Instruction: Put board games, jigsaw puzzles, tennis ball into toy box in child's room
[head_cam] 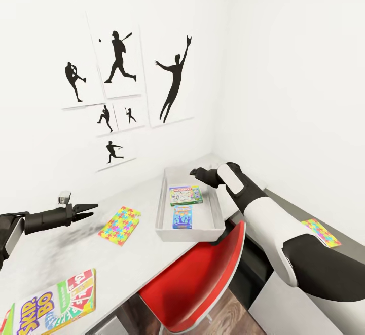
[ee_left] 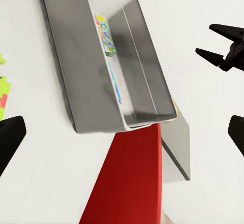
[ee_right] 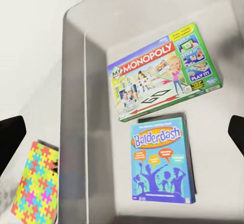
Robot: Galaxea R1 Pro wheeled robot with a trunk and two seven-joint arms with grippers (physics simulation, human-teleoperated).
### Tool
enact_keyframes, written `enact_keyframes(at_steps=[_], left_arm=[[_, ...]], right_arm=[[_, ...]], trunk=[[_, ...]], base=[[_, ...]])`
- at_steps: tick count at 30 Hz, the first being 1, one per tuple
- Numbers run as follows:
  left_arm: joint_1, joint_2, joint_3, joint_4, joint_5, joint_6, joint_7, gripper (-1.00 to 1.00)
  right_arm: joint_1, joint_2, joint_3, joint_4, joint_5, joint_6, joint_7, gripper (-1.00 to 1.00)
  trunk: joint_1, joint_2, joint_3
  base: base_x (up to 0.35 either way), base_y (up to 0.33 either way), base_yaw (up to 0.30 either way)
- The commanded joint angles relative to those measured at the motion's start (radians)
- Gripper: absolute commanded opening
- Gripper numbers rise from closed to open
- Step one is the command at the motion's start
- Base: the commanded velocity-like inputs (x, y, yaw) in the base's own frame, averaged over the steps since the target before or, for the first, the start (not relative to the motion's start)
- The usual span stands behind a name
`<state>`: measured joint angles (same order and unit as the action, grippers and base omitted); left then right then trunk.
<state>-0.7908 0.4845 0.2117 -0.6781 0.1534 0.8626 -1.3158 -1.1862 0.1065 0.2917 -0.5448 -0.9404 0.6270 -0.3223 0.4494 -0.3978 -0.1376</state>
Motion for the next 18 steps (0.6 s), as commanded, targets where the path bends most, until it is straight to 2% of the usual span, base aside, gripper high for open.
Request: enact_keyframes(at_steps=[1,7,13,18], left_arm=[[-0.001,0.000,0.000,0.000,0.003,0.009,-0.002,1.00],[-0.001,0.000,0.000,0.000,0.003,0.009,-0.002,1.00],[-0.001,0.001,0.000,0.000,0.003,0.009,-0.002,1.00],[-0.001,0.001,0.000,0.000,0.003,0.009,-0.002,1.00]], right_arm=[[-0.001,-0.001,0.004,-0.001,-0.011,0.000,-0.009,1.00],[0.000,0.000,0.005,-0.001,-0.012,0.000,-0.005,1.00],[-0.001,0.003,0.004,-0.003,-0.012,-0.001,-0.006,1.00],[-0.001,0.005,0.004,-0.029,-0.012,0.001,-0.011,1.00]], trunk=[[0.001,-0.002,-0.002],[0.001,-0.002,-0.002],[0.001,-0.002,-0.002],[0.001,-0.002,-0.002]], base=[[-0.004,0.000,0.000],[-0.011,0.000,0.000],[-0.193,0.000,0.000],[-0.085,0.000,0.000]])
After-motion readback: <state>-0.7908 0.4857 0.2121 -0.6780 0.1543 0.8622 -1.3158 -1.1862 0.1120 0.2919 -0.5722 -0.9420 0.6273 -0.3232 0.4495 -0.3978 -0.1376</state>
